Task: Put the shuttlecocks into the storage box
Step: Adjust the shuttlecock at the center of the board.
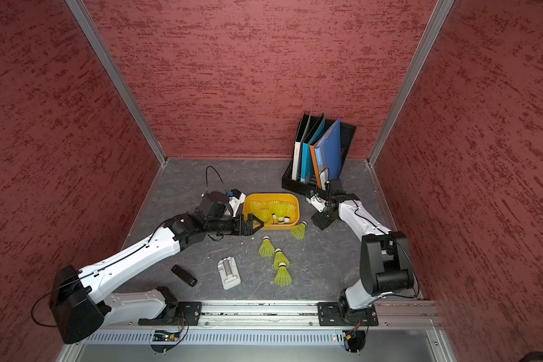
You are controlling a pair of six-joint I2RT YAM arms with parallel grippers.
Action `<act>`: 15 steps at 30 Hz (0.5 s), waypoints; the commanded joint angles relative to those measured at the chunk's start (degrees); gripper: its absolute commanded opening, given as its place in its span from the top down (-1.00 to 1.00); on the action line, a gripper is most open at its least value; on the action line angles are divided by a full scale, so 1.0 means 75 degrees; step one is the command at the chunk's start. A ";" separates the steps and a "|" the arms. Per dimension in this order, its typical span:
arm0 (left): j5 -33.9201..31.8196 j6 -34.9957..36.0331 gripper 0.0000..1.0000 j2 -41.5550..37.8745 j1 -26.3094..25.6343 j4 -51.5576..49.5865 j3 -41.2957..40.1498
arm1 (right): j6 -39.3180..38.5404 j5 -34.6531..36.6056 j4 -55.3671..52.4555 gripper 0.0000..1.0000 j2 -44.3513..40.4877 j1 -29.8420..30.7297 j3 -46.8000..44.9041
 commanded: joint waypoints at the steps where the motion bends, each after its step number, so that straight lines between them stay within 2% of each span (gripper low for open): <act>1: 0.0274 0.0327 -0.99 -0.0287 0.0112 -0.0129 -0.0079 | -0.1715 -0.1124 -0.0156 -0.53 0.0307 -0.0051 -0.0046; 7: 0.0661 0.0681 -1.00 -0.0501 0.0207 -0.0248 -0.0131 | -0.2699 -0.2149 0.0534 -0.50 0.0694 -0.0067 -0.0366; 9: 0.0831 0.0786 -0.99 -0.0590 0.0208 -0.0196 -0.0213 | -0.3331 -0.2147 0.0787 -0.53 0.0690 -0.0085 -0.0544; 15: 0.1343 0.0696 -0.99 -0.0761 0.0205 0.0343 -0.0758 | -0.4284 -0.2819 0.1007 -0.53 0.1001 -0.0418 -0.0466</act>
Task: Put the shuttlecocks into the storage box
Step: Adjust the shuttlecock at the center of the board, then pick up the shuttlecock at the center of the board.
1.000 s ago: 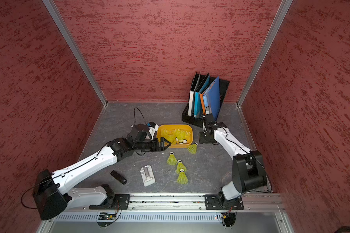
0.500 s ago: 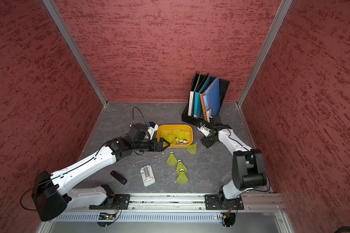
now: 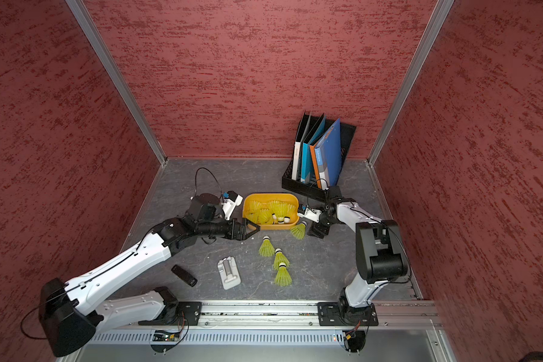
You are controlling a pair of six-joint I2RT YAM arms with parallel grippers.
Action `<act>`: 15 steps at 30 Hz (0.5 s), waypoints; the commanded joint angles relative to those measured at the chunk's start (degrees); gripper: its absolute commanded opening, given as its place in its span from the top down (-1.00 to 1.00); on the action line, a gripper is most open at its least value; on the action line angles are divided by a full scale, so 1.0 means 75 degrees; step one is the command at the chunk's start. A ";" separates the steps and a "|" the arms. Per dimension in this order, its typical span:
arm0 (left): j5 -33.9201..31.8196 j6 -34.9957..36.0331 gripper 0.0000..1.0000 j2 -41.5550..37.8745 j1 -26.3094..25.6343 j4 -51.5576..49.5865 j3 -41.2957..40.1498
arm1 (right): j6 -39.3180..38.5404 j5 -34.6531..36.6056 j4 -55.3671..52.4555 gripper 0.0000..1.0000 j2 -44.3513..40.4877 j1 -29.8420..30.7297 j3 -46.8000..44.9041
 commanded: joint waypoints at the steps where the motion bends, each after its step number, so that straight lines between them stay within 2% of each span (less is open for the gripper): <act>1: 0.0398 0.0135 -0.99 -0.0063 0.0070 0.0281 -0.0203 | -0.0995 -0.0736 0.0389 -0.53 0.0243 -0.0149 0.0096; 8: 0.0664 0.0198 -0.99 0.0012 0.0483 0.0317 -0.0212 | -0.2108 -0.0774 0.0411 -0.49 0.0867 -0.0181 0.0530; 15: 0.0954 0.0192 -0.99 -0.0011 0.0887 0.0321 -0.0294 | -0.2713 -0.0899 0.0117 -0.48 0.1200 -0.0170 0.0933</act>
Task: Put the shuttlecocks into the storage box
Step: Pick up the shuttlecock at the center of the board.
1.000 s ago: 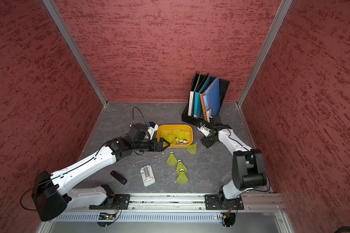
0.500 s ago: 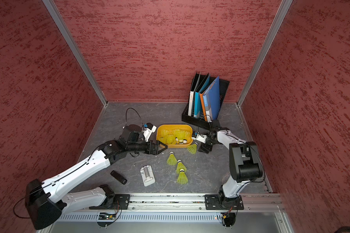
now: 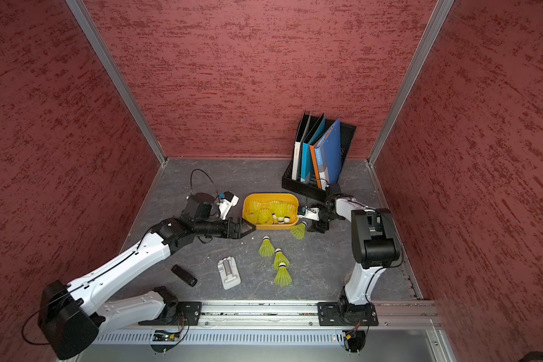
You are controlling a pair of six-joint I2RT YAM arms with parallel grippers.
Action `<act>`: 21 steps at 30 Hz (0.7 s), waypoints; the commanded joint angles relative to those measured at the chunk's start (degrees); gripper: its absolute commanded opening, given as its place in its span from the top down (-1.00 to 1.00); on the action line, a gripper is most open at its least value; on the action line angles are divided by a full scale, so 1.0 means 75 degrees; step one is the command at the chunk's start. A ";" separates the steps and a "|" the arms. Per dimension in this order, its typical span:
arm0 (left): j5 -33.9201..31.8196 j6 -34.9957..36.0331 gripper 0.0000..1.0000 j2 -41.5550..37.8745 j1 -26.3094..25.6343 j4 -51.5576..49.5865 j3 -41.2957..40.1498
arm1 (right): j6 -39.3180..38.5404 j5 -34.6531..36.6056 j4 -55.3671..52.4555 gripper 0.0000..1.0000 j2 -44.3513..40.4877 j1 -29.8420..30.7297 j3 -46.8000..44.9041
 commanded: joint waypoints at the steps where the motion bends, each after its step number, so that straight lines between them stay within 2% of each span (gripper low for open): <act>1: 0.0281 0.0116 -0.99 -0.0015 0.0160 0.0204 -0.0096 | -0.0654 -0.0348 -0.0285 -0.46 0.0122 -0.0014 0.0225; 9: 0.0405 0.0098 -0.99 0.0004 0.0390 0.0254 -0.0128 | -0.0992 -0.0389 -0.0393 -0.43 0.0183 0.0189 0.0048; 21: 0.0496 0.0110 -0.99 -0.0048 0.0449 0.0249 -0.0179 | -0.1237 -0.0285 -0.0727 -0.27 0.0292 0.0589 0.0166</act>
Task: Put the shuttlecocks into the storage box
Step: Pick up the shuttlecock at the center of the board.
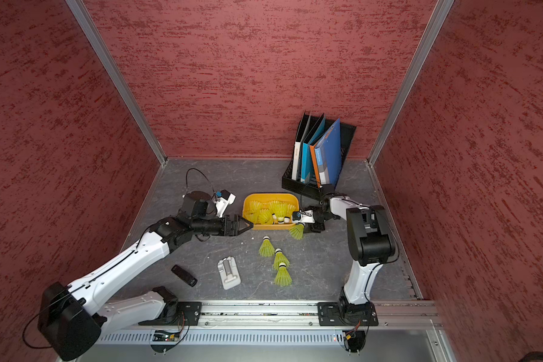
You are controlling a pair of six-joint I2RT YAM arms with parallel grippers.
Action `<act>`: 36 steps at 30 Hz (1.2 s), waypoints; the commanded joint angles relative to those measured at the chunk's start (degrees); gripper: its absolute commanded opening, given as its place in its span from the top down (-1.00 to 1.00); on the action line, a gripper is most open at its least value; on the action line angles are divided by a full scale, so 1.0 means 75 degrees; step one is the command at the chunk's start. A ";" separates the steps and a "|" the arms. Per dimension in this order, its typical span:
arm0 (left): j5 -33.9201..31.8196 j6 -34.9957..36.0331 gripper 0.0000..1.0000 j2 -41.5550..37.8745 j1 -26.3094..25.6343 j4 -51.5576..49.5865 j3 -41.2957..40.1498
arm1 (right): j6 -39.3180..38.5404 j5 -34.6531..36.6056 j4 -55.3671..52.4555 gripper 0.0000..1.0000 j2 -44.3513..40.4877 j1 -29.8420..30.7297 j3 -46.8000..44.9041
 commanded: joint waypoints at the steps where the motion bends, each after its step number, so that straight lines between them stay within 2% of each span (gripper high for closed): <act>1: 0.0112 0.0119 -0.99 -0.0058 0.0076 0.0123 -0.0091 | -0.0157 0.0019 -0.0336 -0.21 0.0044 0.0102 0.0025; 4: 0.0114 0.0135 -0.99 -0.0095 0.0093 0.0103 -0.0089 | -0.0179 0.0143 -0.0424 0.06 -0.0065 0.0177 -0.0064; 5: 0.0129 0.0142 -0.99 -0.0115 0.0104 0.0108 -0.0100 | -0.0166 0.0164 -0.0451 0.08 -0.0125 0.0195 -0.0092; 14: 0.0393 0.0016 -0.99 -0.0038 0.0151 0.0454 -0.0387 | 0.0125 0.0422 -0.0799 0.12 -0.0937 0.0409 -0.0724; 22: 0.0712 -0.1150 -0.99 0.0014 0.0375 0.1730 -0.1599 | 0.0849 0.0532 -0.0695 0.13 -0.1329 0.0716 -0.1288; 26: 0.0693 -0.1224 -0.99 -0.0064 0.0375 0.1791 -0.1829 | 0.1049 0.0679 -0.0537 -0.03 -0.1438 0.0864 -0.1521; 30: 0.0640 -0.1205 -0.99 -0.0210 0.0380 0.1693 -0.1869 | 0.1098 0.0787 -0.0384 -0.05 -0.1554 0.0911 -0.1615; 34: 0.0587 -0.1217 -0.99 -0.0342 0.0387 0.1631 -0.1872 | 0.1130 0.0761 -0.0390 -0.01 -0.1506 0.1000 -0.1559; 36: 0.0563 -0.1192 -0.99 -0.0414 0.0385 0.1565 -0.1871 | 0.1126 0.0775 -0.0390 0.08 -0.1423 0.1014 -0.1531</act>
